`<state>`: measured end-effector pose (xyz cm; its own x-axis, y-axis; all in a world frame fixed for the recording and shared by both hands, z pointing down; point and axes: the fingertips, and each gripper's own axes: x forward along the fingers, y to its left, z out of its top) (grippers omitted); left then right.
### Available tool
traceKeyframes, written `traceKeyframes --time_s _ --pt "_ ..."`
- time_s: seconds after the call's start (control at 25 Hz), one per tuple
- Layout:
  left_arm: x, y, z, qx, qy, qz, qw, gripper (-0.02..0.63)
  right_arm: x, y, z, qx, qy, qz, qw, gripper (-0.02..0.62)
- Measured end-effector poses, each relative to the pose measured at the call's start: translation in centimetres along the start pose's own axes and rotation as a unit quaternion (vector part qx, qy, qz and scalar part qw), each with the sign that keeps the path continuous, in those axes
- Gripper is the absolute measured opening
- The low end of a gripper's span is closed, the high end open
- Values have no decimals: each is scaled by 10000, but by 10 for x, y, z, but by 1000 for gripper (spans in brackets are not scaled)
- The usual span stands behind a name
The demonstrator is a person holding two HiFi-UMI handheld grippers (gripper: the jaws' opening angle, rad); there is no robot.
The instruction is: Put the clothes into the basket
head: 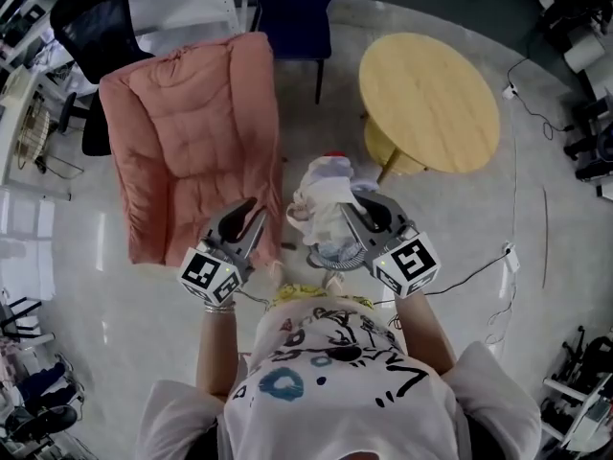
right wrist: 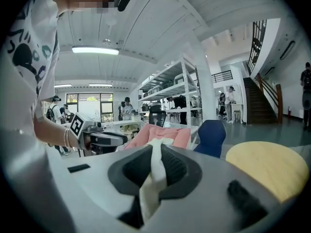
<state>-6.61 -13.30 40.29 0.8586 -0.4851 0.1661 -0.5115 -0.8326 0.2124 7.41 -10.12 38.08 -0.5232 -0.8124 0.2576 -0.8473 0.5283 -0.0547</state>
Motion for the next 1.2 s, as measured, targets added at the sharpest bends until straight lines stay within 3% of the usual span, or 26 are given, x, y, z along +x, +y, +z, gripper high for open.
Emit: traceKeyframes --time_s 0.24,0.52,1.2 --pt "32 -68 -17 96 83 -95 9999 84 -79 -35 -29 40 14 -222 9997 51" --pt "44 -80 -20 90 96 -179 9998 84 -87 -40 -46 198 75 -353 9992 51" --pt "40 -109 -26 251 318 -907 9951 84 -123 -24 -88 541 373 -1000 9928 51"
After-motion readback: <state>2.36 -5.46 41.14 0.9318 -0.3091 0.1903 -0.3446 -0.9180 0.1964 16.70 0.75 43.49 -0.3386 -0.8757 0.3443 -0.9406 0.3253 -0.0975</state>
